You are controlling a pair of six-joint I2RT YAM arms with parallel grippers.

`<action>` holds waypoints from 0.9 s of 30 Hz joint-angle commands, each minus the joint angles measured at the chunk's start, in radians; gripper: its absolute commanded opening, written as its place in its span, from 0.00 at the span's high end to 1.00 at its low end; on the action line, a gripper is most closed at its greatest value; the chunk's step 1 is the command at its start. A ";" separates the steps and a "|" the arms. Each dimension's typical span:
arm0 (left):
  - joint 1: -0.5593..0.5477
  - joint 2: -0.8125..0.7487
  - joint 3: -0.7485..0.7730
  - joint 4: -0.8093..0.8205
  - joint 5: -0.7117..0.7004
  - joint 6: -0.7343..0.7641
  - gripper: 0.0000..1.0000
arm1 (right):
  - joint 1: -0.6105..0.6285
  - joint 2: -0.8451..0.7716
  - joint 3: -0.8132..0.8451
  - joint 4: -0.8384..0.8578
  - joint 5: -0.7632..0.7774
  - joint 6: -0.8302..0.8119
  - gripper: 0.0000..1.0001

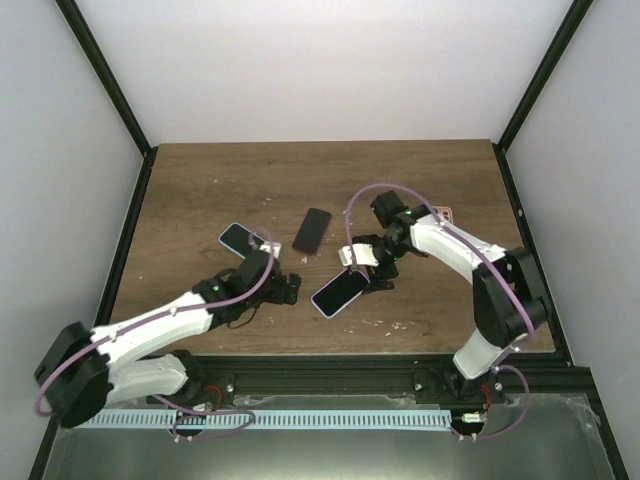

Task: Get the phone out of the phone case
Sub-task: Pick up the phone at the center of the board.

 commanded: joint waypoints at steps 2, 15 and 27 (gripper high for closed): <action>0.008 -0.230 -0.132 0.010 -0.093 -0.232 0.00 | 0.078 0.120 0.050 0.133 0.125 -0.012 0.00; 0.021 -0.407 -0.252 -0.003 -0.104 -0.276 0.00 | 0.142 0.357 0.175 0.010 0.183 0.009 0.00; 0.035 -0.348 -0.190 0.028 -0.080 -0.129 0.00 | 0.142 0.326 0.126 -0.151 0.162 0.058 0.00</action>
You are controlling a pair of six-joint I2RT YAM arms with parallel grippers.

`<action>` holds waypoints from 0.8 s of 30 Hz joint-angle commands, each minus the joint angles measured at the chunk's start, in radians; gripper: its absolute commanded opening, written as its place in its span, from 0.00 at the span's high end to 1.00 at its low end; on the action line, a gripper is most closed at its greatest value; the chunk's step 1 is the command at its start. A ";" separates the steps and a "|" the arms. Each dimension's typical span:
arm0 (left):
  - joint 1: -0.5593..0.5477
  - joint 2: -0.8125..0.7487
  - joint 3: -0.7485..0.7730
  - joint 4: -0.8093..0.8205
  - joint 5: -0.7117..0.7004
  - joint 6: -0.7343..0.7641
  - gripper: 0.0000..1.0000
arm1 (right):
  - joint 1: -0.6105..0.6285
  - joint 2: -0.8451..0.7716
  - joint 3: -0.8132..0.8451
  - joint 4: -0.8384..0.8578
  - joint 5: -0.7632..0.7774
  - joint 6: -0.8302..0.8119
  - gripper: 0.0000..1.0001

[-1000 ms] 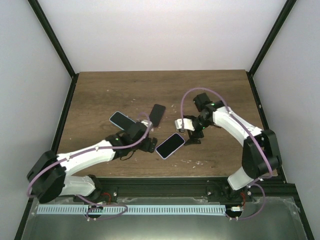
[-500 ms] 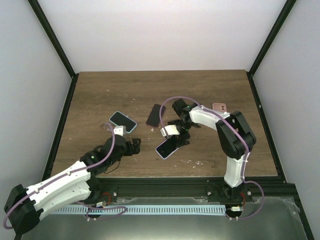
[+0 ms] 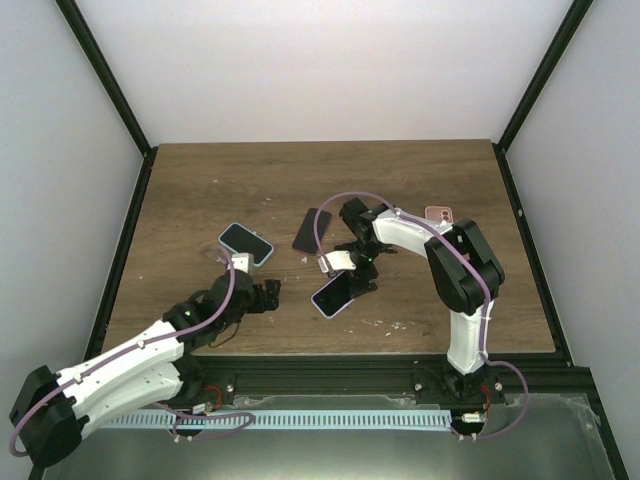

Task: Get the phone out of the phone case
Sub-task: Pick up the phone at the center of the board.

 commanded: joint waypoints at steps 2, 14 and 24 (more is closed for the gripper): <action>0.007 0.048 0.061 0.050 0.025 0.078 0.00 | 0.009 -0.004 -0.040 -0.183 -0.009 0.020 0.00; 0.009 0.172 0.107 0.078 0.013 0.041 0.00 | 0.041 -0.125 -0.264 0.105 0.072 0.262 0.10; 0.010 0.368 0.140 0.213 0.125 -0.047 0.00 | 0.094 -0.232 -0.446 0.257 0.107 0.431 0.31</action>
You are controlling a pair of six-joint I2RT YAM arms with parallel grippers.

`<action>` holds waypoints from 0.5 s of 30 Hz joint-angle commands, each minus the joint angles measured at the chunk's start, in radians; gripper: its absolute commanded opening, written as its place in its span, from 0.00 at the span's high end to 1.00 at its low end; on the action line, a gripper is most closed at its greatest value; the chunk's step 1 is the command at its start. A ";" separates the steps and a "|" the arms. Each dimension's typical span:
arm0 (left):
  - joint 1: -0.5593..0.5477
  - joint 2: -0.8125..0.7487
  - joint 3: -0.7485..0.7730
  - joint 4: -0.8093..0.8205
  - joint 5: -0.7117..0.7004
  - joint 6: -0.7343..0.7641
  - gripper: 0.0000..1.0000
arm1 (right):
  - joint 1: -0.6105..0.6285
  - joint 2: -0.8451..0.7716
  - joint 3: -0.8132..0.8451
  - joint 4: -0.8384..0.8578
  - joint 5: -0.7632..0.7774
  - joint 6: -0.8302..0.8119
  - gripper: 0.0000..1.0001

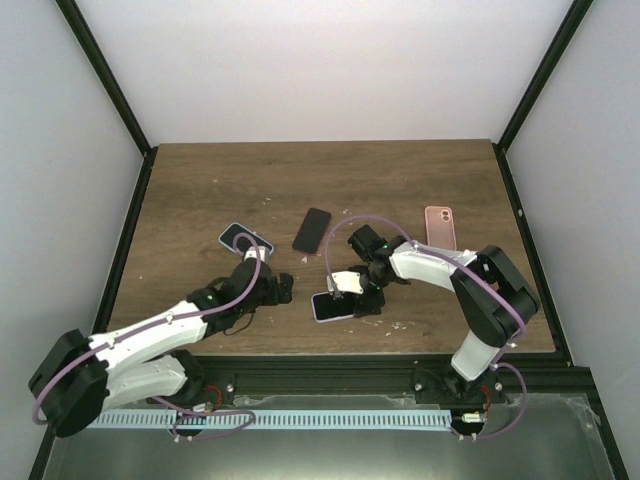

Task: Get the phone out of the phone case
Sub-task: Pick up the phone at the center of the board.

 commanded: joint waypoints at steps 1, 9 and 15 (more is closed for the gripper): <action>0.005 0.094 0.072 0.098 0.085 -0.035 0.00 | 0.018 0.024 -0.071 0.004 0.044 0.095 0.32; 0.005 0.147 0.079 0.217 0.113 -0.156 0.00 | -0.014 -0.059 -0.033 -0.004 -0.010 0.198 0.57; -0.021 0.205 0.106 0.329 0.128 -0.252 0.02 | -0.095 -0.172 0.052 0.025 -0.175 0.428 0.70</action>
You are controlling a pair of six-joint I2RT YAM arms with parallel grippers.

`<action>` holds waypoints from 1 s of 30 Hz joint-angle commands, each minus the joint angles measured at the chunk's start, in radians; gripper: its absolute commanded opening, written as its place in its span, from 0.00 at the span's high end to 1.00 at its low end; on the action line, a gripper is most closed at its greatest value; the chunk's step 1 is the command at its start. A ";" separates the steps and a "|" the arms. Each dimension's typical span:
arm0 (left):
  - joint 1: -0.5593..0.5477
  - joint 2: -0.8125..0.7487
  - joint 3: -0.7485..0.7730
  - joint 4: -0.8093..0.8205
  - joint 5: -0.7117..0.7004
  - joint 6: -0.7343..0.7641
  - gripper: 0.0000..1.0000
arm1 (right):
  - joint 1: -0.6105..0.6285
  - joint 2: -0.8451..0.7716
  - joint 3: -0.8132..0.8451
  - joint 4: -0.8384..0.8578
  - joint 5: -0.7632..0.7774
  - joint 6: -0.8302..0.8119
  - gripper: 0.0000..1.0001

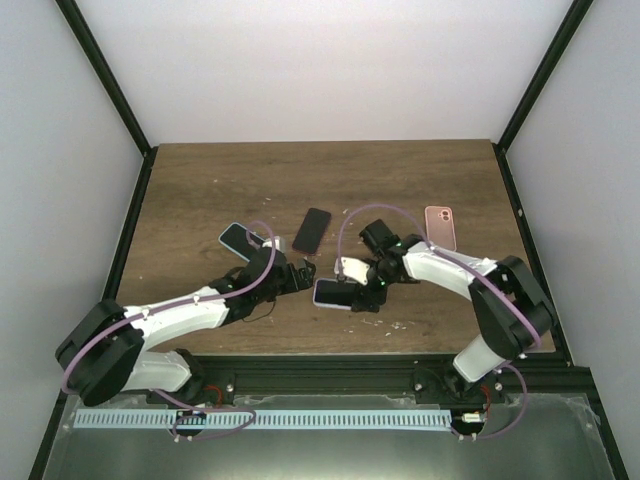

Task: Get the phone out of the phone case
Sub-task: Pick up the phone at the center of the board, then adjust the phone.

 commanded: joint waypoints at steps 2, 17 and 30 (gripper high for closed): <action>-0.046 0.032 0.064 0.100 -0.037 -0.121 0.04 | -0.060 -0.104 0.088 0.058 -0.141 0.258 0.72; -0.126 0.144 0.073 0.430 -0.163 -0.326 0.46 | -0.079 -0.232 0.067 0.174 -0.155 0.520 0.81; -0.122 0.239 0.111 0.602 -0.081 -0.321 0.91 | -0.081 -0.261 0.027 0.232 -0.091 0.556 0.79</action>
